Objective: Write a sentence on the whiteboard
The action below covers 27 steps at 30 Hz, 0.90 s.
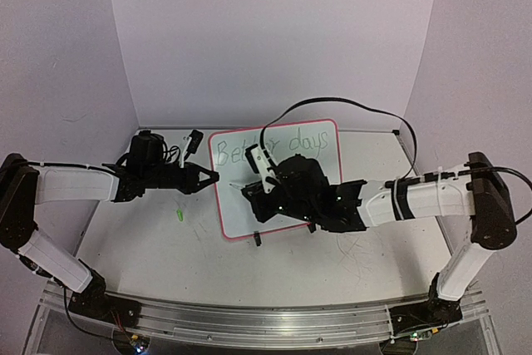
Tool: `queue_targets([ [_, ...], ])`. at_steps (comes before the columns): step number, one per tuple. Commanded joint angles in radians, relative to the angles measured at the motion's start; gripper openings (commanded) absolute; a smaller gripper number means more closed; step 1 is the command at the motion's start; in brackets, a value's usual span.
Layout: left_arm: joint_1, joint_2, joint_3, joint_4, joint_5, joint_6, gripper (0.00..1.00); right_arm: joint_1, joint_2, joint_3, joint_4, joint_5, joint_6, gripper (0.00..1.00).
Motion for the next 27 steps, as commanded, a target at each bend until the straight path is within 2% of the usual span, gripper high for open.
queue_targets([
  [1, -0.010, 0.016, 0.032, -0.040, -0.095, 0.066, 0.00, 0.036, 0.068, 0.111, -0.011, -0.001, -0.052, 0.00],
  [4, -0.010, 0.014, 0.032, -0.041, -0.095, 0.069, 0.00, 0.040, 0.095, 0.140, -0.021, 0.006, -0.051, 0.00],
  [13, -0.010, 0.012, 0.028, -0.047, -0.101, 0.075, 0.00, 0.040, 0.113, 0.161, -0.060, 0.164, -0.019, 0.00],
  [27, -0.011, 0.011, 0.033, -0.056, -0.106, 0.081, 0.00, 0.040, 0.159, 0.191, -0.063, 0.172, -0.021, 0.00],
])
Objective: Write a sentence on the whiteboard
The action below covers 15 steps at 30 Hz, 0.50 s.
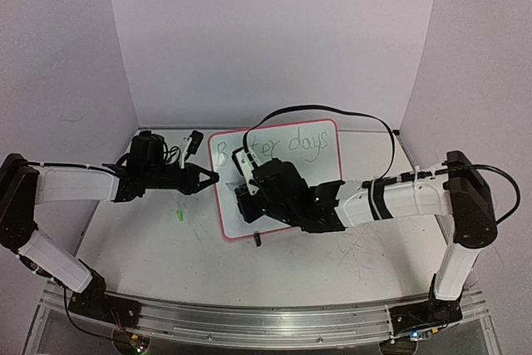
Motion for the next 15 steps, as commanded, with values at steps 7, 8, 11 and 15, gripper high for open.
queue_targets([
  [7, -0.009, 0.015, 0.037, -0.052, -0.099, 0.077, 0.00, -0.001, 0.003, 0.005, -0.016, 0.021, 0.022, 0.00],
  [8, -0.009, 0.015, 0.037, -0.053, -0.099, 0.077, 0.00, -0.001, 0.001, -0.001, -0.019, 0.016, 0.025, 0.00],
  [11, -0.009, 0.016, 0.038, -0.056, -0.101, 0.078, 0.00, 0.000, -0.006, -0.022, -0.023, 0.003, 0.042, 0.00],
  [15, -0.009, 0.016, 0.039, -0.058, -0.101, 0.078, 0.00, 0.007, -0.016, -0.044, -0.025, -0.003, 0.061, 0.00],
])
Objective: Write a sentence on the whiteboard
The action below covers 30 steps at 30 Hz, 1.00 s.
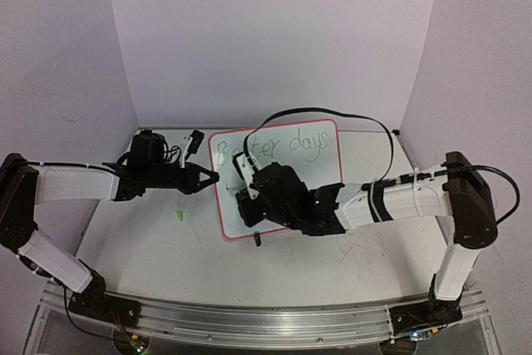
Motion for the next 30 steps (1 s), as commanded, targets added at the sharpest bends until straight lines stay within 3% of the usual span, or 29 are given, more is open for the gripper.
queue_targets([
  [1, -0.007, 0.016, 0.028, -0.039, -0.095, 0.070, 0.00, 0.007, -0.018, -0.032, -0.017, 0.002, 0.037, 0.00],
  [30, -0.015, 0.009, 0.027, -0.046, -0.104, 0.075, 0.00, 0.002, 0.002, 0.013, 0.009, 0.091, 0.041, 0.00],
])
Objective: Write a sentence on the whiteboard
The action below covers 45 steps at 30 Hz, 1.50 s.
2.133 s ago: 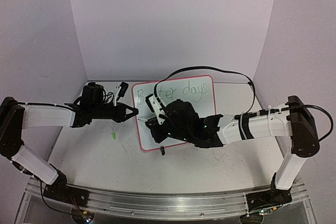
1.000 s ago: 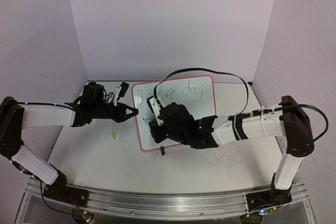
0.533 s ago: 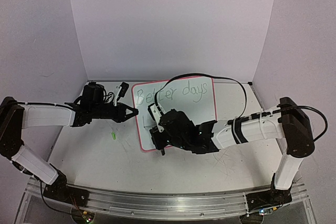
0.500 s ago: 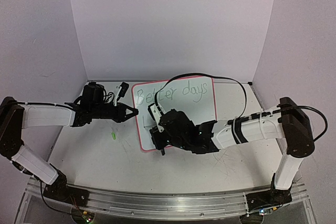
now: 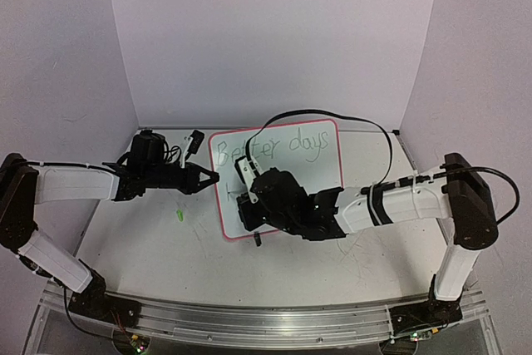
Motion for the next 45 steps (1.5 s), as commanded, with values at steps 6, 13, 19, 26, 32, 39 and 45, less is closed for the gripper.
queue_targets([
  [6, -0.014, 0.013, 0.027, -0.042, -0.102, 0.072, 0.00, -0.032, 0.009, 0.051, 0.013, 0.078, -0.017, 0.00],
  [13, -0.014, 0.016, 0.030, -0.043, -0.103, 0.073, 0.00, -0.041, -0.014, 0.042, 0.013, 0.113, -0.011, 0.00],
  [19, -0.014, 0.016, 0.030, -0.044, -0.105, 0.073, 0.00, -0.042, -0.043, 0.003, 0.012, 0.101, 0.007, 0.00],
  [26, -0.014, 0.020, 0.033, -0.046, -0.105, 0.072, 0.00, -0.039, -0.057, -0.037, 0.006, 0.067, 0.036, 0.00],
  [32, -0.014, 0.021, 0.035, -0.046, -0.106, 0.072, 0.00, -0.036, -0.051, -0.053, 0.002, 0.041, 0.048, 0.00],
  [39, -0.015, 0.024, 0.034, -0.047, -0.104, 0.072, 0.00, -0.031, -0.046, -0.074, -0.008, 0.019, 0.067, 0.00],
  [45, -0.015, 0.024, 0.033, -0.047, -0.105, 0.073, 0.00, -0.024, -0.049, -0.091, -0.023, 0.005, 0.078, 0.00],
])
